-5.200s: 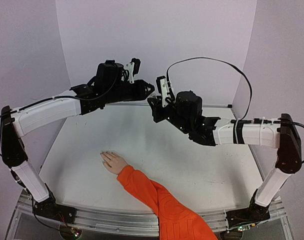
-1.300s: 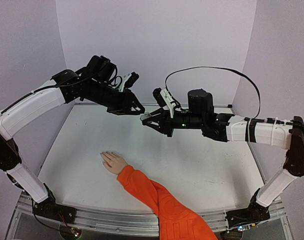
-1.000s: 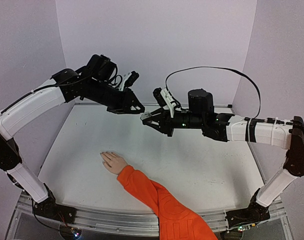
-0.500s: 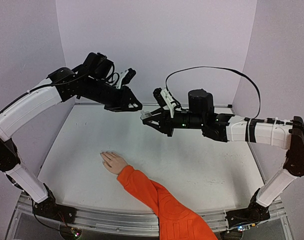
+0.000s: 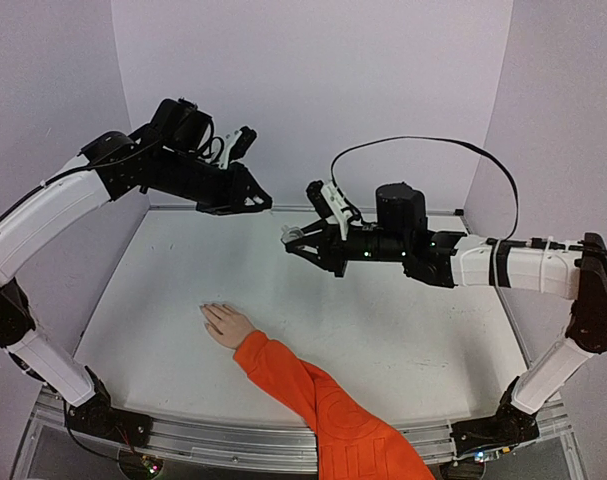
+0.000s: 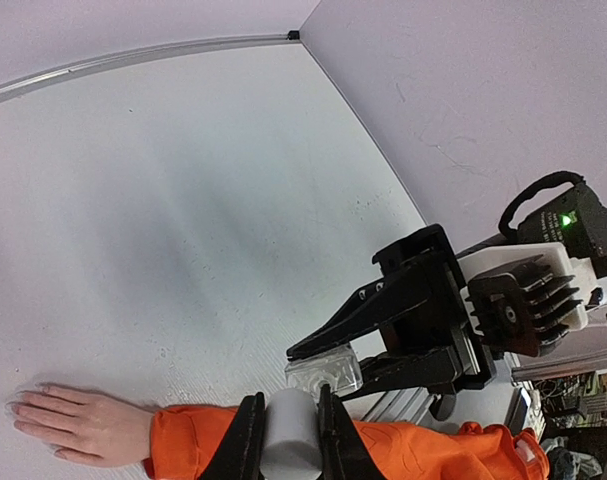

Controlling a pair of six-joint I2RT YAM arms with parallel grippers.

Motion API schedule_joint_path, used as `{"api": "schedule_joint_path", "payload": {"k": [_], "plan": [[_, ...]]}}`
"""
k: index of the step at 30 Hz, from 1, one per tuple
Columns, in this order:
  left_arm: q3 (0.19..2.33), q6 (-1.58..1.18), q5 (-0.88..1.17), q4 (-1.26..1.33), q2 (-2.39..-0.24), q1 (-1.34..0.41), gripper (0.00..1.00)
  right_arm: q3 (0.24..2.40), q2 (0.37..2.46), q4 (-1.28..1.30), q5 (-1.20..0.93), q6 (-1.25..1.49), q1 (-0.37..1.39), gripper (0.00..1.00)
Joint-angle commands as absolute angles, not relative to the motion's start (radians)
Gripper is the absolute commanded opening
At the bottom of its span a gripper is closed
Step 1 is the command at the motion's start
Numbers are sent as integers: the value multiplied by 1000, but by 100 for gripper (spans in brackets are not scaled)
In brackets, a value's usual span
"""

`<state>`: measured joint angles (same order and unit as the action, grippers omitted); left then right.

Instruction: Paint the nails

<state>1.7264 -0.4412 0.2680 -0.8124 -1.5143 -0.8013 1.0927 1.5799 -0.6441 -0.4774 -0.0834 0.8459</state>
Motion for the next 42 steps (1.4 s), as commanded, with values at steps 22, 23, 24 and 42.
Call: {"api": "schedule_joint_path", "payload": {"k": [22, 23, 24, 42], "plan": [[1139, -420, 560, -724, -1199, -445, 0, 895, 1284, -748, -358, -59, 779, 0], [1103, -407, 577, -721, -1187, -417, 0, 891, 1276, -737, -357, -62, 773, 0], [1071, -391, 596, -718, -1181, -393, 0, 889, 1268, -728, -353, -64, 767, 0], [876, -300, 548, -597, -1320, -260, 0, 926, 1223, -566, -324, -124, 693, 0]]}}
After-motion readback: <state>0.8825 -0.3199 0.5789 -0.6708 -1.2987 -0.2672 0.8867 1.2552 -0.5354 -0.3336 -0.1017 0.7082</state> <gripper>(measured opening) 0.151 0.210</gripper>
